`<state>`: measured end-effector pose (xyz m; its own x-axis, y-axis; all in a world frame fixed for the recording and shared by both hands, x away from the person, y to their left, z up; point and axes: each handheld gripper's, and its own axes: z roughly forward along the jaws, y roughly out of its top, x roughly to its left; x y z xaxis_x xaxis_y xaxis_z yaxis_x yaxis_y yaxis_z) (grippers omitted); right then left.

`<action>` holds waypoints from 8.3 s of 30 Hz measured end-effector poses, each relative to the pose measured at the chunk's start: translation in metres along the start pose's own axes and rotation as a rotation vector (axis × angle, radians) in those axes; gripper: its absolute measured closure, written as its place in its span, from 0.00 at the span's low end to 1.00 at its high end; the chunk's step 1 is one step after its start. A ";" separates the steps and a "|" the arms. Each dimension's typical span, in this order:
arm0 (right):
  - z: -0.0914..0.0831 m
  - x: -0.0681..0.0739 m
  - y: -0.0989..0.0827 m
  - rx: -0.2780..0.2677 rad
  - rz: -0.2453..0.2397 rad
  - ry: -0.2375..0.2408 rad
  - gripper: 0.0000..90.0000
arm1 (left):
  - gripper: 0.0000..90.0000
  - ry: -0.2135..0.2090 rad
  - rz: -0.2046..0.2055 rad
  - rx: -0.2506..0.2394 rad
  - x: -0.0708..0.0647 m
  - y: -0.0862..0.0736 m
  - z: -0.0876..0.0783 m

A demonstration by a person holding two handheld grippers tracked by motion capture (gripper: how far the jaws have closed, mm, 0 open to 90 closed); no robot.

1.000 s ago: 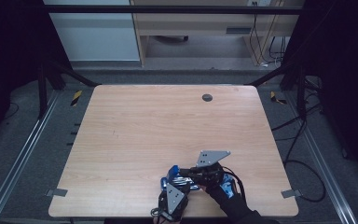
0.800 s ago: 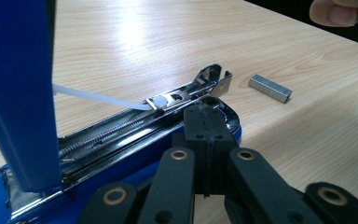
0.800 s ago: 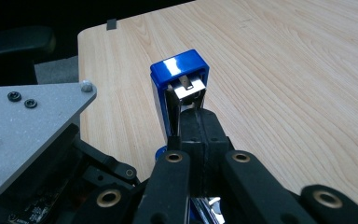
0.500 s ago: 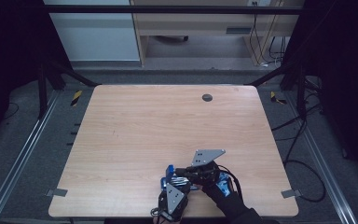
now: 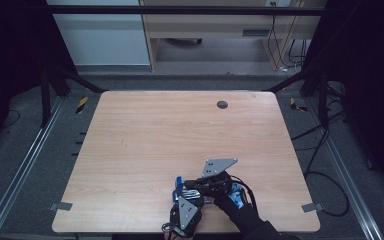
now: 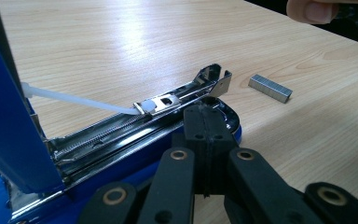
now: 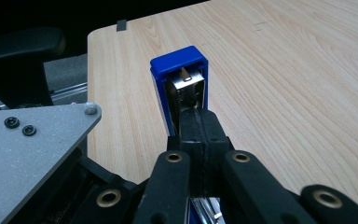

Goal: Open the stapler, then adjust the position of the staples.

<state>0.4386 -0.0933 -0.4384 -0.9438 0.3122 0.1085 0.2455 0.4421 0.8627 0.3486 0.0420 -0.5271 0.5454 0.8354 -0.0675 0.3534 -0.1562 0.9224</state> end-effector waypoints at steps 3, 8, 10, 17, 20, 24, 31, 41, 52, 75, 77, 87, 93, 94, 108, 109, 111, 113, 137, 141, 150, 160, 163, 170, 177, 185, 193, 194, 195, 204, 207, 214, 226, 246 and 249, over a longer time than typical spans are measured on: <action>0.000 0.000 0.000 0.000 0.001 0.001 1.00 | 1.00 0.000 -0.001 0.000 0.000 0.000 0.000; 0.001 0.000 0.000 0.005 0.002 0.004 1.00 | 1.00 0.002 0.002 -0.001 0.000 0.000 0.000; 0.005 0.001 0.000 0.013 0.000 0.007 1.00 | 1.00 0.002 0.001 -0.001 0.000 0.000 0.000; 0.014 0.003 0.005 0.009 -0.007 0.027 1.00 | 1.00 0.005 0.001 -0.002 0.000 0.000 0.000; 0.017 0.002 0.005 0.005 -0.006 0.035 1.00 | 1.00 0.006 0.001 -0.003 0.000 -0.001 0.000; 0.021 0.003 0.006 0.005 -0.008 0.045 1.00 | 1.00 0.007 0.001 -0.003 0.000 -0.001 0.000; 0.029 0.003 0.008 0.004 -0.009 0.060 1.00 | 1.00 0.005 -0.003 -0.007 0.000 -0.001 -0.001; 0.036 0.002 0.009 0.003 -0.002 0.082 1.00 | 1.00 0.004 -0.007 -0.010 0.000 -0.002 -0.001; 0.039 0.000 0.008 0.010 0.008 0.095 1.00 | 1.00 0.009 -0.010 -0.013 0.000 -0.002 -0.001; 0.059 -0.002 0.006 0.098 0.023 0.102 1.00 | 1.00 0.010 -0.015 -0.014 0.001 -0.002 -0.001; 0.060 -0.002 0.007 0.106 0.029 0.105 1.00 | 1.00 0.011 -0.014 -0.014 0.001 -0.002 -0.001; 0.070 -0.002 0.008 0.153 0.024 0.108 1.00 | 1.00 0.012 -0.013 -0.014 0.001 -0.002 -0.001; 0.074 -0.002 0.009 0.178 0.025 0.110 1.00 | 1.00 0.011 -0.014 -0.015 0.001 -0.002 -0.001; 0.075 -0.002 0.009 0.185 0.020 0.109 1.00 | 1.00 0.011 -0.013 -0.014 0.001 -0.002 -0.001; 0.079 -0.003 0.009 0.215 0.026 0.094 0.94 | 0.99 0.003 -0.020 -0.010 0.002 -0.001 -0.001; 0.076 -0.004 0.010 0.199 0.033 0.090 0.91 | 0.99 -0.001 -0.023 -0.011 0.002 -0.001 -0.001; 0.067 -0.007 0.011 0.157 0.034 0.058 0.86 | 0.98 -0.005 -0.022 -0.008 0.002 -0.001 -0.002; 0.058 -0.011 0.011 0.116 0.049 0.031 0.82 | 0.97 -0.012 -0.024 -0.005 0.003 -0.001 -0.002; -0.022 -0.042 -0.010 -0.003 0.118 -0.317 0.44 | 0.76 -0.088 0.040 -0.018 0.061 0.052 -0.029; -0.030 -0.044 -0.013 -0.007 0.146 -0.341 0.45 | 0.72 -0.097 0.068 -0.012 0.078 0.069 -0.028; -0.050 -0.047 -0.023 0.018 0.165 -0.426 0.48 | 0.64 -0.101 0.101 0.017 0.119 0.100 -0.030; -0.064 -0.042 -0.042 0.101 0.181 -0.490 0.49 | 0.57 -0.024 0.130 0.061 0.165 0.098 -0.053; -0.065 -0.040 -0.045 0.116 0.189 -0.505 0.48 | 0.55 -0.006 0.136 0.076 0.178 0.092 -0.059; -0.067 -0.037 -0.052 0.151 0.216 -0.520 0.48 | 0.53 0.031 0.078 0.095 0.208 0.071 -0.074; -0.063 -0.033 -0.060 0.213 0.248 -0.542 0.51 | 0.53 0.070 0.044 0.089 0.230 0.060 -0.083; -0.058 -0.031 -0.062 0.248 0.269 -0.548 0.57 | 0.52 0.108 0.010 0.092 0.243 0.052 -0.089; -0.059 -0.030 -0.064 0.288 0.308 -0.561 0.63 | 0.51 0.107 0.065 0.105 0.242 0.051 -0.088; -0.058 -0.031 -0.065 0.295 0.315 -0.559 0.63 | 0.51 0.106 0.064 0.110 0.243 0.051 -0.088; -0.057 -0.031 -0.065 0.299 0.331 -0.559 0.63 | 0.51 0.105 0.058 0.112 0.243 0.050 -0.087; -0.056 -0.031 -0.067 0.338 0.354 -0.526 0.63 | 0.51 0.106 0.076 0.123 0.241 0.050 -0.084; -0.055 -0.030 -0.069 0.343 0.348 -0.519 0.63 | 0.51 0.109 0.081 0.130 0.241 0.050 -0.083; -0.055 -0.031 -0.069 0.361 0.367 -0.496 0.65 | 0.51 0.105 0.084 0.144 0.240 0.049 -0.080; -0.051 -0.030 -0.066 0.366 0.367 -0.486 0.66 | 0.50 0.109 0.104 0.144 0.238 0.050 -0.078; -0.047 -0.030 -0.066 0.444 0.387 -0.490 0.76 | 0.51 0.109 0.133 0.157 0.236 0.051 -0.075; -0.045 -0.030 -0.066 0.462 0.386 -0.495 0.77 | 0.51 0.108 0.134 0.161 0.236 0.051 -0.075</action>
<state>0.4404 -0.1698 -0.4766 -0.5909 0.8061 0.0324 0.7061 0.4973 0.5041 0.4384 0.2703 -0.4673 0.5142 0.8517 0.1011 0.4046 -0.3448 0.8470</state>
